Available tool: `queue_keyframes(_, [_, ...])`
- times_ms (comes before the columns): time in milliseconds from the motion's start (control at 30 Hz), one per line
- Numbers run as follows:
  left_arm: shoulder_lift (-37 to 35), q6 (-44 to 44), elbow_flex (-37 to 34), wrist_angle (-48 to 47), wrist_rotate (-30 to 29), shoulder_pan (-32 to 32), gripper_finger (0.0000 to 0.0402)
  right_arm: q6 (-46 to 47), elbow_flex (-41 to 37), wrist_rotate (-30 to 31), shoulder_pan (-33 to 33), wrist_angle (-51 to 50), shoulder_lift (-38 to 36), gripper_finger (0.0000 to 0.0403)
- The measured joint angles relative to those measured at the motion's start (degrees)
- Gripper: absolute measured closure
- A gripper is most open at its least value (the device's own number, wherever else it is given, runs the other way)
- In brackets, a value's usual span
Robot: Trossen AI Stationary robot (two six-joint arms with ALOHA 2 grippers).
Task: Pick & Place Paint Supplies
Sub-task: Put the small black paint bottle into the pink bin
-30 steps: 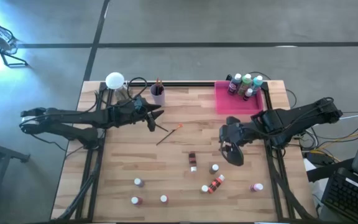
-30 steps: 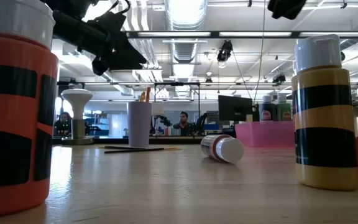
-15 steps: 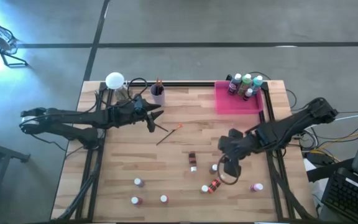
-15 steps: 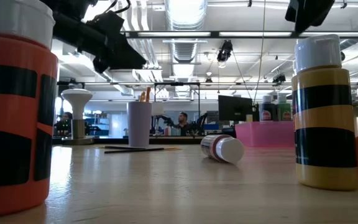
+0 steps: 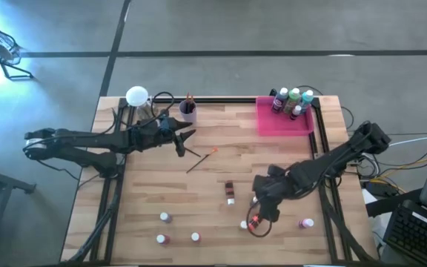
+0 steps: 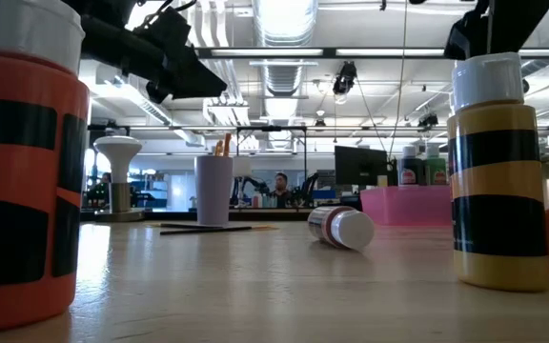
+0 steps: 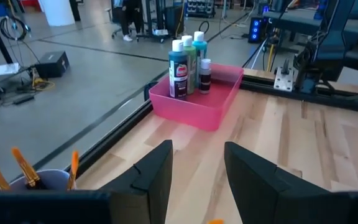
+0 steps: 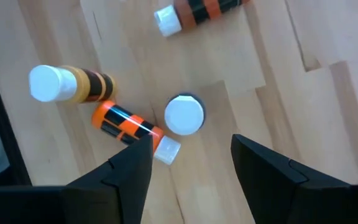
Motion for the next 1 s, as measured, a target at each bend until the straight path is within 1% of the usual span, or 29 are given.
queue_keyframes(200, [0.00, 2.69, 0.00, 0.33, 0.00, 0.00, 0.0250, 0.37, 0.00, -0.07, 0.28, 2.38, 2.32, 0.0174])
queue_keyframes(467, [0.00, 2.90, -0.15, 0.12, -0.20, 0.00, 0.0250, 0.39, 0.00, -0.03, 0.28, 2.79, 3.69, 0.0161])
queue_keyframes(567, [0.00, 2.39, 0.00, 0.15, -4.14, 0.00, 0.0250, 0.39, 0.00, 0.09, 0.28, 2.89, 4.39, 0.0158])
queue_keyframes(700, [-0.02, 0.73, 0.00, -1.18, -13.11, 0.02, 0.0250, 0.33, 0.00, 0.13, 0.28, 3.01, 5.43, 0.0163])
queue_keyframes(867, [-0.02, 1.53, -0.04, -4.27, -18.13, 0.01, 0.0250, -0.03, -0.40, 0.15, 0.25, 3.97, 6.31, 0.0177])
queue_keyframes(1000, [-0.02, 0.98, -0.15, -5.20, -24.51, 0.02, 0.0250, -0.23, -0.76, 0.69, 0.10, 4.73, 6.31, 0.0183])
